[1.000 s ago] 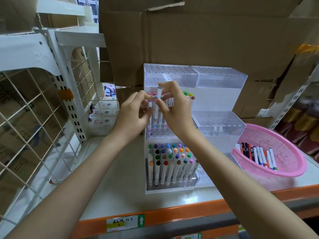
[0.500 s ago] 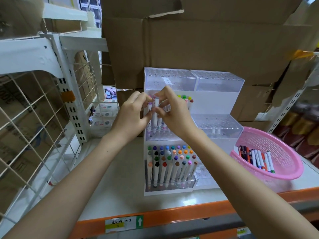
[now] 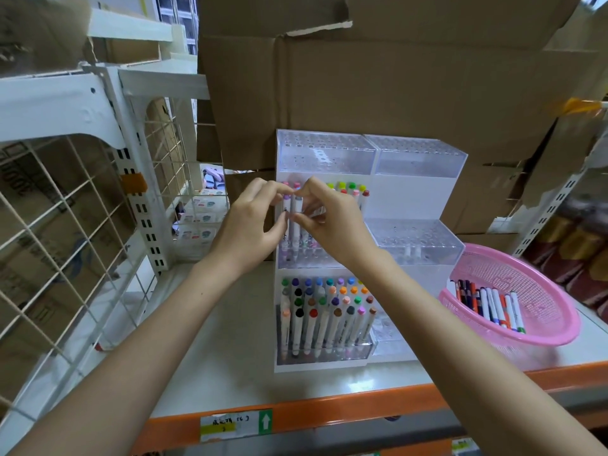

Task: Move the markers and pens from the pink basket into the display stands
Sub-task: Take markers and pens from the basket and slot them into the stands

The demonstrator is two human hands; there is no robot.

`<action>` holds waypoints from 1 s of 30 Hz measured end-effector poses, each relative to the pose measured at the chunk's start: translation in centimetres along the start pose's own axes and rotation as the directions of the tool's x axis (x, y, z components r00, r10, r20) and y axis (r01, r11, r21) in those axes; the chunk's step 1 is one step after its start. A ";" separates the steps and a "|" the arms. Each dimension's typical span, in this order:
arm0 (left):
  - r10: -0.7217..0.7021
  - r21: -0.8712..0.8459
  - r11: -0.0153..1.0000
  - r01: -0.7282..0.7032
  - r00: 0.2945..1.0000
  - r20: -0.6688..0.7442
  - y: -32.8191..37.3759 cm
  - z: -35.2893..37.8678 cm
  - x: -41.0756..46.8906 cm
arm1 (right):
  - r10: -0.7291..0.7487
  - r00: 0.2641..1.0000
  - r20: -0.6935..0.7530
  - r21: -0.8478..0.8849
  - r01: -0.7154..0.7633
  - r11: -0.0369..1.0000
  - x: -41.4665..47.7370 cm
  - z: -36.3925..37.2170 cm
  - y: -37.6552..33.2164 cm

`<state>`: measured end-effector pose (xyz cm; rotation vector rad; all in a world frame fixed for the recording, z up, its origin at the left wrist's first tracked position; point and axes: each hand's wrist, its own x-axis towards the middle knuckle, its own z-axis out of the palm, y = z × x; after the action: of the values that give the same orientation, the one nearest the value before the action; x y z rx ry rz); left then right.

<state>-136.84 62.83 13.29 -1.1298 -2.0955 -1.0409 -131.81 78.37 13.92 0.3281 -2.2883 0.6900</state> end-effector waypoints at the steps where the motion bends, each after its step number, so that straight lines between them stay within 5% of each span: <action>1: 0.004 0.013 1.000 -0.004 1.000 0.006 0.0 0.0 0.0 | -0.030 0.999 -0.020 -0.033 0.029 0.999 0.0 -0.1 0.0; 6: 0.015 0.133 0.991 -0.014 1.000 -0.006 0.5 -0.2 0.4 | -0.096 0.995 -0.014 -0.113 0.094 0.989 -0.2 -1.0 0.0; 16: 0.163 0.356 0.917 -0.177 0.984 0.070 6.2 3.4 2.7 | -0.013 0.996 -0.089 -0.308 -0.015 0.951 -1.9 -6.7 2.4; 30: 0.161 0.045 0.982 -0.184 0.936 0.312 19.1 20.3 3.0 | 0.465 0.885 -0.006 -0.505 -0.404 0.762 -13.9 -20.0 13.6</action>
<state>-123.85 87.58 11.36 -1.4881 -2.1981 -0.7358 -116.26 101.38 11.04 -0.4393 -2.5823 0.2709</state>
